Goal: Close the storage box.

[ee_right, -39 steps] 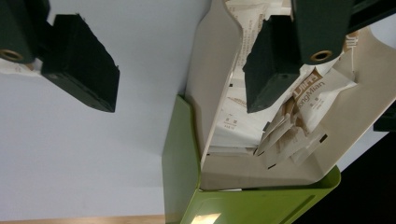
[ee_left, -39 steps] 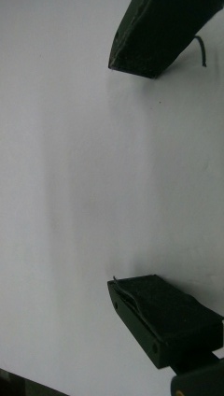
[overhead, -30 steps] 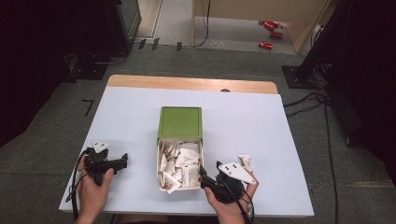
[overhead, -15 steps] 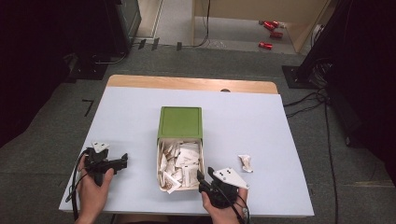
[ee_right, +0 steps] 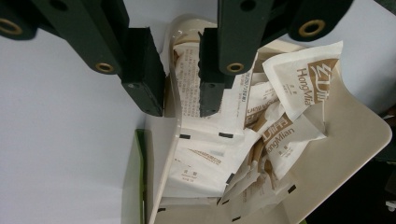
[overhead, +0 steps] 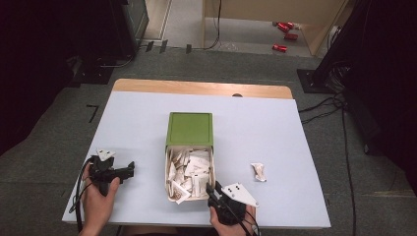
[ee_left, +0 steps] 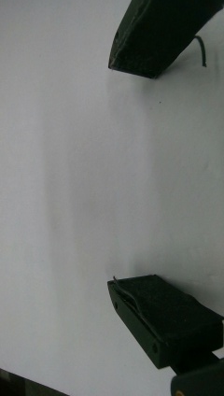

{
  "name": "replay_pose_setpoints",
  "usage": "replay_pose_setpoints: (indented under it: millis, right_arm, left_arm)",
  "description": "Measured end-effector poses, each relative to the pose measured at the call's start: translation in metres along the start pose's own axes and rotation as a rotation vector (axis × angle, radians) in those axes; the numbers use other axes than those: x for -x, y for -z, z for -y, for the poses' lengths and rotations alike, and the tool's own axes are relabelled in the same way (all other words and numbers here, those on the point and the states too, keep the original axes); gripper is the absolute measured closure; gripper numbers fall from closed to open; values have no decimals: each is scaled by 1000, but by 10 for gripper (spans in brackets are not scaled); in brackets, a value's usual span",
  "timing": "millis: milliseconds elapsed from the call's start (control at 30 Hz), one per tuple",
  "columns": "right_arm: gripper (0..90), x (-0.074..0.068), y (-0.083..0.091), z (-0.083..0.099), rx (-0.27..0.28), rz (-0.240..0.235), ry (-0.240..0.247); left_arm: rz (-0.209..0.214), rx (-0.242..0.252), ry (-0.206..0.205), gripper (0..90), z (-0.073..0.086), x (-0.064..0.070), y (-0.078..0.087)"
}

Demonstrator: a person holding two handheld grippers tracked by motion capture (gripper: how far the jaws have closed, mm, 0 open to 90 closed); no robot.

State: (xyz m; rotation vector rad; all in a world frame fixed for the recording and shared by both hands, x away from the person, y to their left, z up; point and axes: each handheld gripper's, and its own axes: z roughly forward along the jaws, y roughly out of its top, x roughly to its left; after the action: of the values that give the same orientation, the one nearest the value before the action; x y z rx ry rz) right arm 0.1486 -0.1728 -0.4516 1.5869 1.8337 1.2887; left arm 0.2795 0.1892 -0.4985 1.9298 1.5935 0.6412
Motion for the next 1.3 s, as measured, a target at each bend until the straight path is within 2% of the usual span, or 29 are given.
replay_pose_setpoints:
  millis: [500,633,867,1033,1300]
  right_arm:
    - [846,-3,-5,9,-3,69,32]
    - [862,-7,-5,8,-8,106,56]
    - [870,-8,-4,6,-22,111,35]
    - [878,-10,-4,2,-48,128,42]
    - [889,-10,-5,-5,-71,153,23]
  left_arm:
    - [0,0,0,0,0,0,0]
    - [0,0,0,0,0,0,0]
    - [0,0,0,0,0,0,0]
    - [0,-1,0,0,0,0,0]
    - [0,-1,0,0,0,0,0]
